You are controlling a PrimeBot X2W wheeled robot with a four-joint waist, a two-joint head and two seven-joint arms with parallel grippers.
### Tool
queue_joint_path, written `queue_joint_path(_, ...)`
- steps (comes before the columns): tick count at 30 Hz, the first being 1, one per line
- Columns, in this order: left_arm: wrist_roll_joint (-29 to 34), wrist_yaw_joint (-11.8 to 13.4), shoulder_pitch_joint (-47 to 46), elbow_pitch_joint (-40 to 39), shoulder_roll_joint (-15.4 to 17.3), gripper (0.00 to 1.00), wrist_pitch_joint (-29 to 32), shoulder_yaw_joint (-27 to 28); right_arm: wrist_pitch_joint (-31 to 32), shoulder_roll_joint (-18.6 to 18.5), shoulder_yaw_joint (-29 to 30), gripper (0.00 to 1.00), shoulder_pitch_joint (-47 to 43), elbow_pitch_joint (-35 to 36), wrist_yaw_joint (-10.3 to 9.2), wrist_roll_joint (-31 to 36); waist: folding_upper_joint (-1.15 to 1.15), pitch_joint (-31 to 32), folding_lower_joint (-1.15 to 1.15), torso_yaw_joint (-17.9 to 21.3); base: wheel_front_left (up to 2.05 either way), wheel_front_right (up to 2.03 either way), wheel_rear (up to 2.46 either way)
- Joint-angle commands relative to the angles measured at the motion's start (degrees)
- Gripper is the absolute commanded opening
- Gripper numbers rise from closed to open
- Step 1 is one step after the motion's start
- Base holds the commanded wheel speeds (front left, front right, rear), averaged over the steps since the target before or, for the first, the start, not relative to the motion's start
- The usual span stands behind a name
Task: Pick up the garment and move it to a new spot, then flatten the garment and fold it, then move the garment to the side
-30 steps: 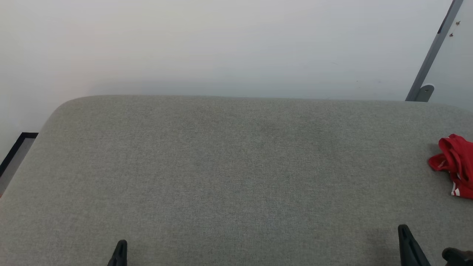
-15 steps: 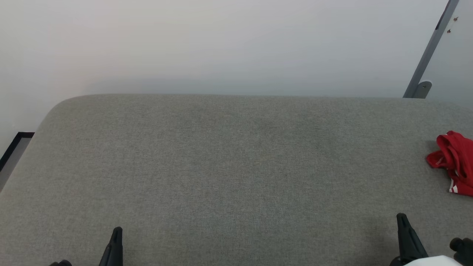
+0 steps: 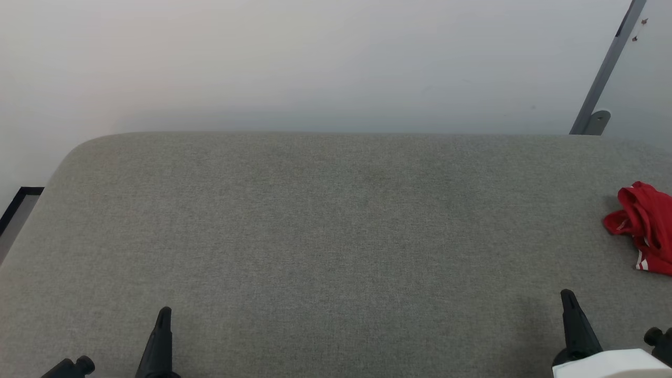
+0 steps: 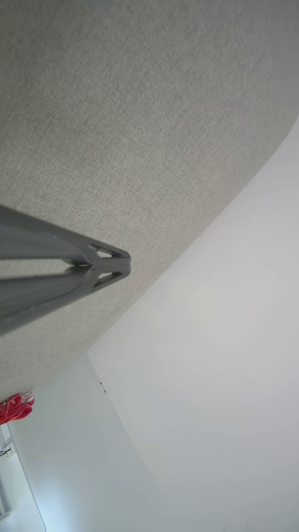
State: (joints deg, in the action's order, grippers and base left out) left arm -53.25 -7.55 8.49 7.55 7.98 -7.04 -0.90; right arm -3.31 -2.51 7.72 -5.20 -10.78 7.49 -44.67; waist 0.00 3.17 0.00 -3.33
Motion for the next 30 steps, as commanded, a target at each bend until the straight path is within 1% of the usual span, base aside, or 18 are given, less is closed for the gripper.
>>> queue_joint_path(1, -1.6, 0.0, -1.7, -0.3, 0.2, 0.0, 0.4, 0.5, 0.4, -0.3, 0.0, 0.0, 1.5, 0.6, 0.01, -2.0, 0.0, -0.1, 0.0, 0.1, 0.0, 0.0, 0.0)
queue_joint_path(20, -13.5, 0.1, -5.8, 1.6, -1.0, 0.0, 4.0, 2.2, 3.3, -0.4, -0.4, 0.0, 4.6, -0.6, 0.01, -15.7, 0.0, -0.8, 0.0, 0.8, 0.0, 0.0, 0.0)
queue_joint_path(30, -18.4, 0.1, -7.5, 2.5, -1.6, 0.0, 5.6, 2.9, 4.5, -0.4, -0.5, 0.0, 6.0, -1.1, 0.01, -21.7, 0.0, -1.2, 0.0, 1.2, 0.0, 0.0, 0.0)
